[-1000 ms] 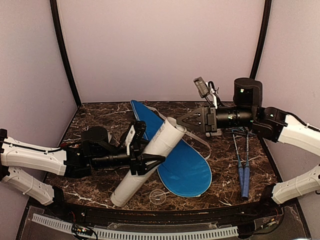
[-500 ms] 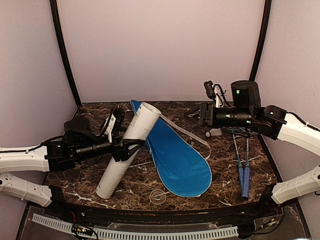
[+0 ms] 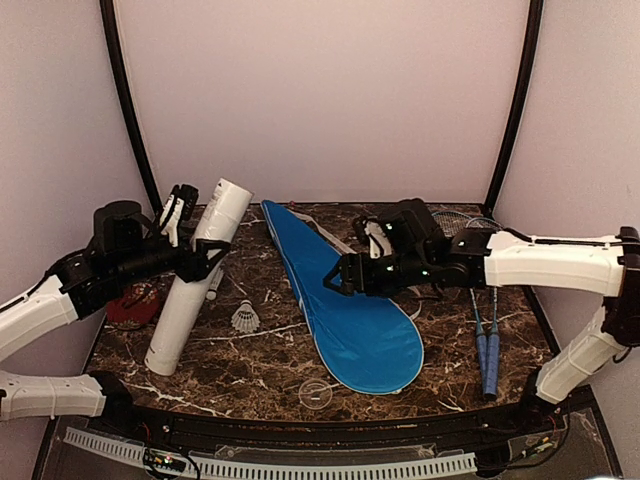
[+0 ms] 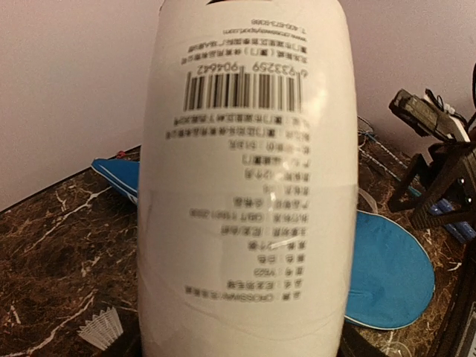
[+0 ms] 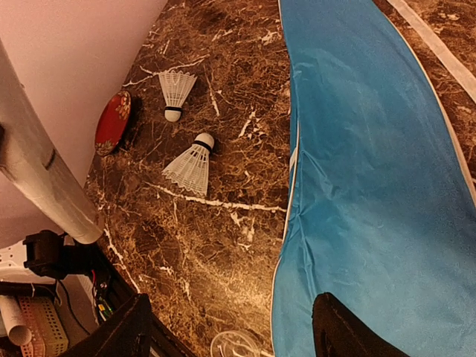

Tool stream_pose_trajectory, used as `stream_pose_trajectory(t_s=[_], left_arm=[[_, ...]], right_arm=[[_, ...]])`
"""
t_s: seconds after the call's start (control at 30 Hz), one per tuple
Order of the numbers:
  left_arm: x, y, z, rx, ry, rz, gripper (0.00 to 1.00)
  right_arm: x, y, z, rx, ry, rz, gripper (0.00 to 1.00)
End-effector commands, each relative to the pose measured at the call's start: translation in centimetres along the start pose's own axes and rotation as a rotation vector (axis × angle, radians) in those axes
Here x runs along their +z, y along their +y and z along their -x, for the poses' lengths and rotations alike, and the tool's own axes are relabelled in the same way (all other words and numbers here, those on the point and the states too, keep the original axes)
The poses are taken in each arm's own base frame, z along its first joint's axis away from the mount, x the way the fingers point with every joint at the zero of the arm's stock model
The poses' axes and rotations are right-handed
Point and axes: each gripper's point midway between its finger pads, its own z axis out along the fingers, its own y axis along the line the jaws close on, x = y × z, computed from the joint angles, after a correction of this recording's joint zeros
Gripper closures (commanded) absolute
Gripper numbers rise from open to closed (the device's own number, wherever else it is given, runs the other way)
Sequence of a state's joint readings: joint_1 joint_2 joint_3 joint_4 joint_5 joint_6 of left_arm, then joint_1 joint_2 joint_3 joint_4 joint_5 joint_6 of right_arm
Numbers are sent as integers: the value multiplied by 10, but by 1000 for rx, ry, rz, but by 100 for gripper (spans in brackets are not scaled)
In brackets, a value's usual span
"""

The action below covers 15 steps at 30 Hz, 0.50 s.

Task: Pack up the badminton gear
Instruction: Pick up the shuttlecock from the center of the board.

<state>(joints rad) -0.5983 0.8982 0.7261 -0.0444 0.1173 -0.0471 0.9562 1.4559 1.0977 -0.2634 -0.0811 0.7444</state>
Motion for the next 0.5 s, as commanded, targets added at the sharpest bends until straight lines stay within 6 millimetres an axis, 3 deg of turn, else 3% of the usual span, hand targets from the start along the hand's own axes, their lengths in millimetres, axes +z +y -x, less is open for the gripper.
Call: stream_pose_trajectory(t_s=[0.0,0.17,0.47], left_arm=[[-19,21,28,50,-33,36,36],[-32,34,36,128,-124,111,36],[-39,37,19,178,-117,139,36]], right_arm=[[26,27,17,19,-48,19,25],[77,33,6,29,14,-7,25],[154,51,2,10,84,1,25]])
